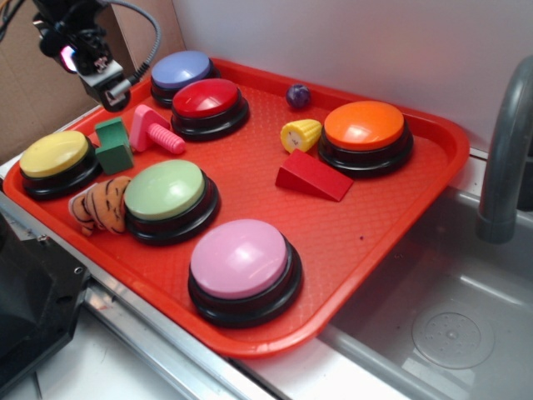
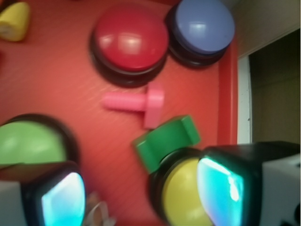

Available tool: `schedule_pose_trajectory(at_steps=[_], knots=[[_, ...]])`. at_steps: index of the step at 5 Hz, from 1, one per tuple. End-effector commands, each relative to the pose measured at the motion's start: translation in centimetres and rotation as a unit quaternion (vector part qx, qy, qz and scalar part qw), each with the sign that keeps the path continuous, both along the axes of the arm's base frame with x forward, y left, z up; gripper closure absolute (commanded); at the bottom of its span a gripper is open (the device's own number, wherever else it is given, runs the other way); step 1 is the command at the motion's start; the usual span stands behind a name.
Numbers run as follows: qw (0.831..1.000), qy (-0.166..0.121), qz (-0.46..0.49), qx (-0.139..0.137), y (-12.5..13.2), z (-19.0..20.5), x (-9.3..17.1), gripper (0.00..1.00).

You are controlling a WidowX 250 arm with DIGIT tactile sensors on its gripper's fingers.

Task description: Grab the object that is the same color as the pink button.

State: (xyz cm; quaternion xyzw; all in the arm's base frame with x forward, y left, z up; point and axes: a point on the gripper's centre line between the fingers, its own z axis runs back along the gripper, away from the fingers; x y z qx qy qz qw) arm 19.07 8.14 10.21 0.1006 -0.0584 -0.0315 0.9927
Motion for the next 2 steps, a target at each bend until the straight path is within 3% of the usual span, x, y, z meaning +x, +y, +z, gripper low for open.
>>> schedule_pose_trajectory(at_steps=[1, 2], knots=[[1.000, -0.004, -0.017, 0.016, 2.2, -3.4, 2.6, 0.00], [1.000, 0.004, -0.026, 0.008, 2.2, -4.7, 3.5, 0.00]])
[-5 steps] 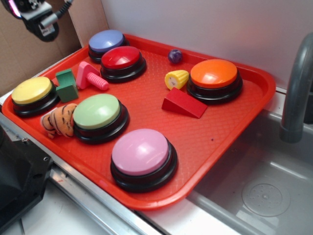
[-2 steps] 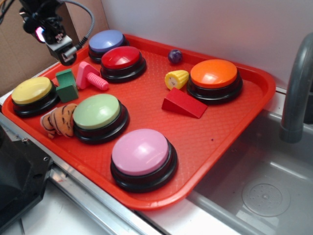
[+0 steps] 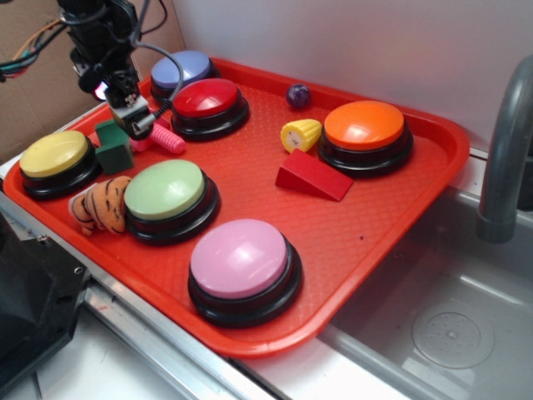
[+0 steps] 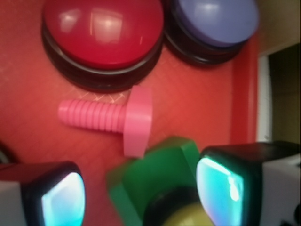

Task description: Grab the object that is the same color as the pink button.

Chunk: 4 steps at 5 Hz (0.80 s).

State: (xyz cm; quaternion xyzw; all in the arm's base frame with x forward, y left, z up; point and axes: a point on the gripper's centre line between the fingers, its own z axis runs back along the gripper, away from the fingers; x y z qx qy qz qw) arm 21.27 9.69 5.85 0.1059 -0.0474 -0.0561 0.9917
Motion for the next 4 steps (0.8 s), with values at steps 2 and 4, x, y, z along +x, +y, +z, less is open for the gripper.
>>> schedule_pose_trajectory(at_steps=[2, 4], knots=[[1.000, 0.000, 0.008, -0.010, 1.8, -1.7, 1.6, 0.00], [1.000, 0.002, -0.010, -0.015, 1.9, -2.6, 2.0, 0.19]])
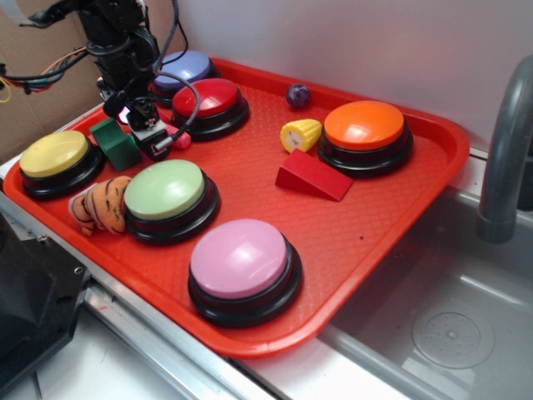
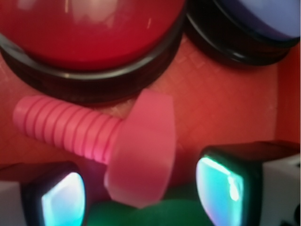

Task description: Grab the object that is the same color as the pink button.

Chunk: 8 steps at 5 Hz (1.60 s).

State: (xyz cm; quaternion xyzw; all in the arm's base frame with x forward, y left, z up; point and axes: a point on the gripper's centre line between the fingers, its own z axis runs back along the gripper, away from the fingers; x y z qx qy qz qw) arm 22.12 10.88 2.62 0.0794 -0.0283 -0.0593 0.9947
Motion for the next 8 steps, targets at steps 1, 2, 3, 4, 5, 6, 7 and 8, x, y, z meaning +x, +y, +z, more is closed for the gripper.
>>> schedule_pose_trajectory(at_steps=[1, 2, 3, 4, 5, 6, 7, 8], knots=[[1.000, -0.021, -0.012, 0.011, 0.5, 0.3, 1.3, 0.99], [1.000, -0.027, -0.011, 0.009, 0.6, 0.2, 1.3, 1.00], [1.000, -0.022, -0.002, 0.010, 0.6, 0.2, 1.3, 1.00], [0.999, -0.028, 0.021, 0.012, 0.3, 2.1, 0.9, 1.00], [0.998, -0.025, 0.051, 0.002, -0.3, 4.7, 0.5, 1.00], [0.996, -0.022, 0.080, -0.009, -1.9, 7.2, 0.0, 1.00], [0.997, 0.001, 0.073, -0.040, -4.4, 10.4, -1.0, 1.00], [0.996, 0.013, 0.082, -0.044, -6.8, 12.5, -2.0, 1.00]])
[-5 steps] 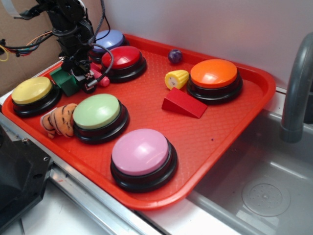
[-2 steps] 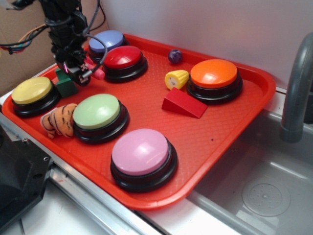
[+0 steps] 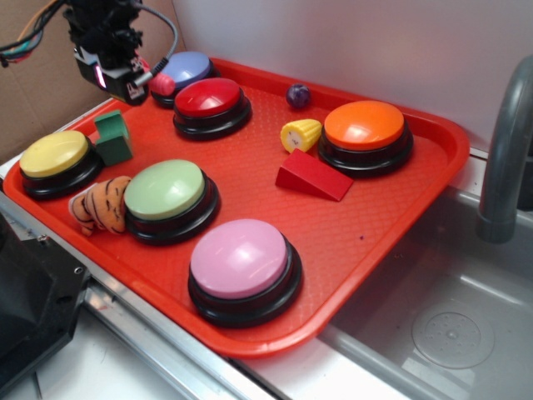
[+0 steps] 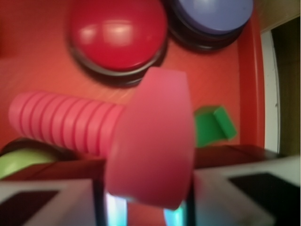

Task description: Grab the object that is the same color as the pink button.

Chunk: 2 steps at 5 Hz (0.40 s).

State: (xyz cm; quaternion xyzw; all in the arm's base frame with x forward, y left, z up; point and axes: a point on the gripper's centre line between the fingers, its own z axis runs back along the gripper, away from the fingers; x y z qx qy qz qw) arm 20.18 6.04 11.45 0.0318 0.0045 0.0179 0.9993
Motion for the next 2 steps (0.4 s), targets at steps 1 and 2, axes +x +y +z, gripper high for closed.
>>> schedule_pose_trajectory(at_steps=[1, 2], knots=[[1.000, -0.007, -0.015, -0.011, -3.74, 4.20, -0.44, 1.00], [1.000, 0.010, -0.012, -0.012, -3.71, 3.98, -0.37, 1.00]])
